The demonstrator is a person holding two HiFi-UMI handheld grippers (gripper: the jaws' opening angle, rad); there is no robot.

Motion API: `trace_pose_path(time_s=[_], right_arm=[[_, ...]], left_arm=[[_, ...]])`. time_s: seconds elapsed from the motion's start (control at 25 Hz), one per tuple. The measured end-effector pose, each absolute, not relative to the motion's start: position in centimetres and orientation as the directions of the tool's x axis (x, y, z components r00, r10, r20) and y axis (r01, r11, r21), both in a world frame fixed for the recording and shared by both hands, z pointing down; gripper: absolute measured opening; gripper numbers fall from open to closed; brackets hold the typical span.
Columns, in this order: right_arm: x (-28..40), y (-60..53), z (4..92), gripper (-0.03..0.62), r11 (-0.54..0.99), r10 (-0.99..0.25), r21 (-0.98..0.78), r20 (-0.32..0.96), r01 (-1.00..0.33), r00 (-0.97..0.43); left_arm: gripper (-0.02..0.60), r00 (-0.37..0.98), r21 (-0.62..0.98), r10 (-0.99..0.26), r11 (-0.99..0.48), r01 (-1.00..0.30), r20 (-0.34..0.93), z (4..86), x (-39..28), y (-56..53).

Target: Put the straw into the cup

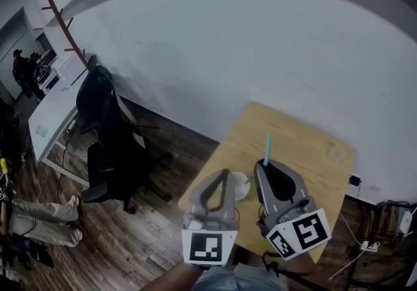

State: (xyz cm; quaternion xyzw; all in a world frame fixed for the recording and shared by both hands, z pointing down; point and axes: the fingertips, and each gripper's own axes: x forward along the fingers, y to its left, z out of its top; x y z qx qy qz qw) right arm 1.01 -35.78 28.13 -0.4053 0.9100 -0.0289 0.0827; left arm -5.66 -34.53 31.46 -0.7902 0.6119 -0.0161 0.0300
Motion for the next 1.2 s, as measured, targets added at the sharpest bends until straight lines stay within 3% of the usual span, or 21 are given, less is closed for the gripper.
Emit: trace_pose_path(time_s=[1.2], right_arm=[[-4.5,-39.3,41.8,0.029,0.505,-0.828,-0.219,0.148,-0.835,-0.54]], left_arm=[[0.018,0.435,0.07,-0.882,-0.429,-0.9,0.183,41.2,-10.4,-39.7]])
